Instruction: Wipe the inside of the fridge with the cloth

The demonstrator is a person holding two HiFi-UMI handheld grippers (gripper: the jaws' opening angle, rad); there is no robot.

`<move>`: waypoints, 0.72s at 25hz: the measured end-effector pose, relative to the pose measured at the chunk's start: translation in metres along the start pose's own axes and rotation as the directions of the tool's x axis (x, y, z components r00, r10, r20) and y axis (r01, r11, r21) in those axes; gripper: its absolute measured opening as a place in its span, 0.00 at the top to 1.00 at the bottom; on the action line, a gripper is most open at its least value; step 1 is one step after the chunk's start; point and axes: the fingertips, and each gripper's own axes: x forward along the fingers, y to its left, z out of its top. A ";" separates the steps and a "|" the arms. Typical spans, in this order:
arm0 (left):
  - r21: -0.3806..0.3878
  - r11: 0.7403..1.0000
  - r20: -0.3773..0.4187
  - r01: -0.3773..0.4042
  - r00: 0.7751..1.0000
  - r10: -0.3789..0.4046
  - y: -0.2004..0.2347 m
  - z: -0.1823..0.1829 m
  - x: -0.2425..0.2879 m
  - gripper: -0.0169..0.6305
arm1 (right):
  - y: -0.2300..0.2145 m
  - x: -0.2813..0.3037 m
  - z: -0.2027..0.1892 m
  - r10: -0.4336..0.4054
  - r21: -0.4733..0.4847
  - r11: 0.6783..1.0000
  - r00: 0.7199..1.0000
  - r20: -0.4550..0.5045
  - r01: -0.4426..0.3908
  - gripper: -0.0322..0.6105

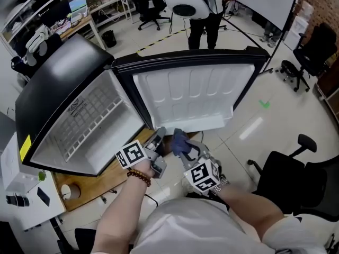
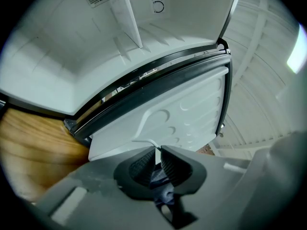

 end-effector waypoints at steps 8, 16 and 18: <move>-0.010 1.000 -0.016 -0.019 1.000 0.019 -0.002 0.006 0.005 0.91 | -0.013 0.058 0.003 -0.033 0.025 0.999 0.999 -0.003 0.033 0.78; -0.021 0.999 -0.031 -0.033 0.999 0.032 -0.002 0.008 0.006 0.92 | -0.017 0.100 0.014 0.006 0.039 0.999 0.999 0.042 -0.007 0.78; -0.023 0.999 -0.034 -0.036 0.999 0.035 -0.002 0.007 0.005 0.92 | -0.017 0.108 0.015 0.015 0.037 0.999 0.999 0.050 -0.016 0.78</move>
